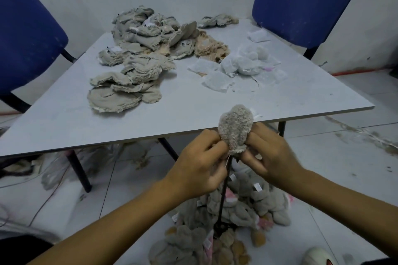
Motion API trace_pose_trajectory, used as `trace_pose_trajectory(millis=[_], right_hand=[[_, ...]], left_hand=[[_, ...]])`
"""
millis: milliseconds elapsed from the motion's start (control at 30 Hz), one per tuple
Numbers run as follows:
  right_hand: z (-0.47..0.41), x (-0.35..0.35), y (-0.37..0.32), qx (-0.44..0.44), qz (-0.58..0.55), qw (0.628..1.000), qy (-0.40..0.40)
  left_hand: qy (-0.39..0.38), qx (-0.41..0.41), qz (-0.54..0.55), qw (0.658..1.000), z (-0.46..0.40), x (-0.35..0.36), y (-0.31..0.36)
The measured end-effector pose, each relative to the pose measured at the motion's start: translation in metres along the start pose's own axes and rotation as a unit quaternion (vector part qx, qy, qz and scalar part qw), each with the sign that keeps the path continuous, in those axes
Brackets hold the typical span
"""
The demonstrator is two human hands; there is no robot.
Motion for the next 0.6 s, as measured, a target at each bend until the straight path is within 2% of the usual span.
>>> trace_pose_trajectory(millis=[67, 133, 200, 267, 333, 400, 500, 600], right_hand=[[-0.008, -0.01, -0.002, -0.038, 0.028, 0.999, 0.019], [-0.016, -0.022, -0.004, -0.069, 0.034, 0.995, 0.07], [-0.025, -0.03, -0.004, -0.094, 0.032, 0.988, 0.121], [-0.027, -0.03, -0.002, -0.109, 0.043, 0.985, 0.126], [-0.015, -0.021, 0.001, -0.109, 0.072, 0.989, 0.075], [0.005, -0.004, 0.002, -0.06, 0.053, 0.997, 0.001], [0.021, 0.013, 0.001, 0.033, -0.024, 0.997, -0.066], [0.018, 0.008, 0.004, 0.041, -0.036, 0.991, -0.122]], left_hand=[[0.016, -0.071, 0.091, 0.993, -0.006, -0.012, 0.003], [0.094, -0.104, 0.16, 0.977, -0.02, -0.028, 0.009], [0.148, -0.061, 0.119, 0.98, -0.036, -0.041, 0.014], [0.155, 0.009, 0.047, 0.987, -0.041, -0.041, 0.015], [0.107, 0.038, 0.02, 0.993, -0.03, -0.027, 0.009], [0.048, 0.013, 0.025, 0.998, -0.011, -0.007, 0.003], [0.02, -0.042, 0.048, 0.998, 0.003, 0.012, -0.006], [-0.012, -0.03, 0.051, 0.998, 0.004, 0.011, -0.011]])
Point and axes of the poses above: each hand's wrist, its own z-axis away from the middle knuckle, its own x-axis out of the palm, y = z × x, the point moved 1 cm from there along -z, towards the middle knuckle, and after that the axes turned 9 degrees about x, right-handed, at the moved point
